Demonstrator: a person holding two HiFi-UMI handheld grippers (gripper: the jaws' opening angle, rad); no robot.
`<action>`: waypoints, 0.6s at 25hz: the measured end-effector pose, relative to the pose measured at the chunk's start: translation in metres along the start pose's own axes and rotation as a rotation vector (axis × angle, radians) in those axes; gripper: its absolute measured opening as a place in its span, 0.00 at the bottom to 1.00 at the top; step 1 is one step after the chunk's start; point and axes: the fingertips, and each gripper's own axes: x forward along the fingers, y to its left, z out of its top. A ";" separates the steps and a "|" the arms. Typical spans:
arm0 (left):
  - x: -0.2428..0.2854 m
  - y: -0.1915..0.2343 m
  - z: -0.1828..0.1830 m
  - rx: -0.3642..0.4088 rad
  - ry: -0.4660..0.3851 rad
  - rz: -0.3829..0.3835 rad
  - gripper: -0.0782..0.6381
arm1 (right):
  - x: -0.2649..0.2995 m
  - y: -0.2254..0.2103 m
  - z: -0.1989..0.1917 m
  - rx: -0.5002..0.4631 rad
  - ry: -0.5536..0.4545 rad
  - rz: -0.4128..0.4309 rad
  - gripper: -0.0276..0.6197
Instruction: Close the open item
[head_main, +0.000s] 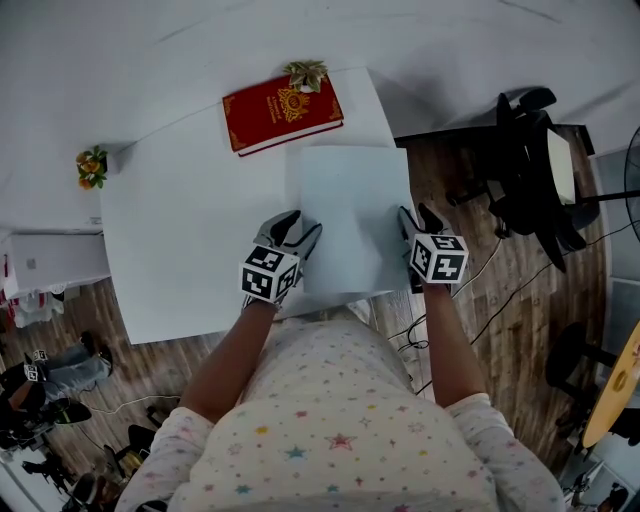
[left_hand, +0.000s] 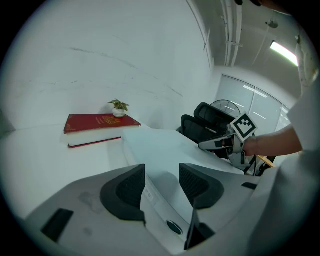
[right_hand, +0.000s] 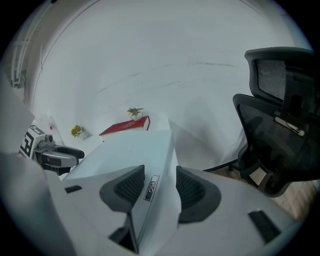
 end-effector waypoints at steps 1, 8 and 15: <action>-0.003 0.000 0.003 -0.003 -0.012 -0.002 0.40 | 0.000 0.000 0.000 -0.006 0.003 -0.002 0.32; -0.026 0.015 0.026 -0.004 -0.095 0.036 0.40 | -0.002 0.000 0.001 -0.044 0.006 -0.030 0.32; -0.046 0.037 0.041 -0.039 -0.161 0.082 0.40 | 0.000 -0.001 0.001 -0.052 0.039 -0.024 0.32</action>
